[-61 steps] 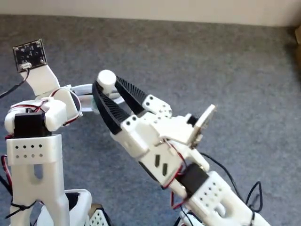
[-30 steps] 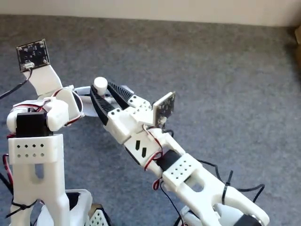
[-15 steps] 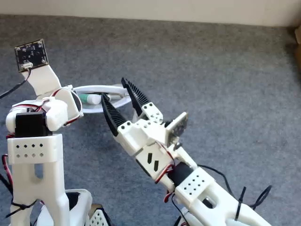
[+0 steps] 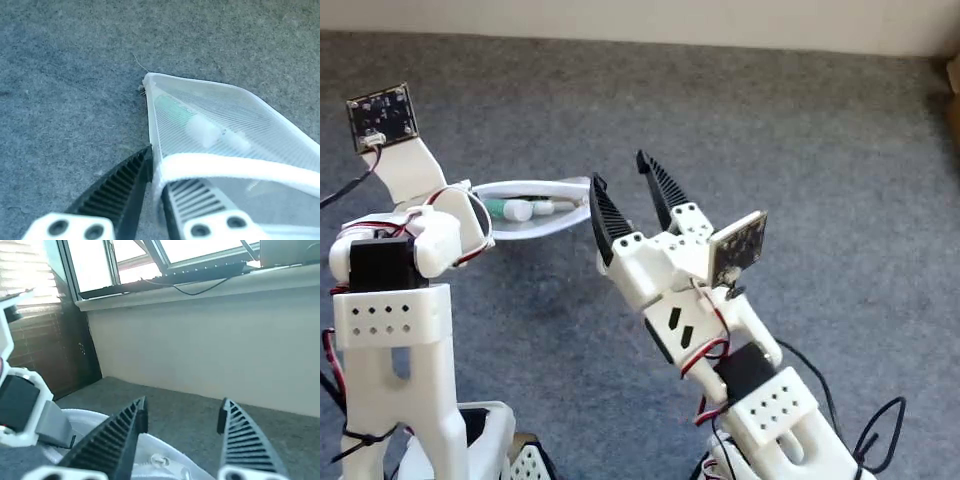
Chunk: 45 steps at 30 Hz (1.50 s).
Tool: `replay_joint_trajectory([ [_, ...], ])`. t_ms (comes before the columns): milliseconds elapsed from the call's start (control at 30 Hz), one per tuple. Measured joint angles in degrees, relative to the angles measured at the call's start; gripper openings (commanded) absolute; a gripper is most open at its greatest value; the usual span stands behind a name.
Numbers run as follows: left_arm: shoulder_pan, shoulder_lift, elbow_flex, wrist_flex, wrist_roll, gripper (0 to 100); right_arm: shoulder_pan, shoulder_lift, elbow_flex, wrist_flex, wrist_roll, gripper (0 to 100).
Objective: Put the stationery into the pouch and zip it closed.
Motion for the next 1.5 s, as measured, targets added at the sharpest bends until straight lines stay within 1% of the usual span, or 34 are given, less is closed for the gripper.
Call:
replay_joint_trajectory([
  [133, 0.0, 0.0, 0.0, 0.0, 0.0, 1, 0.0, -2.0, -1.8, 11.5, 0.0, 21.3],
  [200, 0.0, 0.0, 0.0, 0.0, 0.0, 1, 0.0, -2.3, -1.8, 14.9, 0.0, 21.3],
  [333, 0.0, 0.0, 0.0, 0.0, 0.0, 1, -0.3, -2.4, -0.5, 16.4, 0.0, 21.3],
  [433, 0.0, 0.0, 0.0, 0.0, 0.0, 1, -3.1, -2.4, 2.4, 16.4, 0.3, 21.3],
  [533, -0.1, -0.5, 1.2, -0.4, 0.0, 1, -5.2, -2.4, 4.7, 16.4, 3.9, 21.3],
  [600, -0.1, -0.8, 1.6, -0.4, 0.0, 1, -5.8, -2.4, 6.3, 15.6, 5.0, 21.3],
  [733, -0.1, -0.8, 1.6, -0.4, 0.0, 1, -5.8, -2.4, 10.1, 9.2, 5.8, 21.3],
  [800, -0.1, -0.8, 1.6, -0.4, 0.0, 1, -5.8, -2.4, 11.0, 7.7, 5.9, 21.3],
  [1233, -0.2, -0.8, 1.6, -0.4, 0.0, 1, -4.9, -2.1, 11.2, 6.9, 5.9, 21.3],
  [1367, -0.2, -0.8, 1.6, -0.4, 0.0, 1, -2.5, 4.9, 11.2, 5.7, 5.9, 21.3],
  [1500, -0.2, -0.8, 1.6, -0.4, 0.0, 1, -1.3, 12.7, 10.5, -0.7, 5.9, 21.3],
])
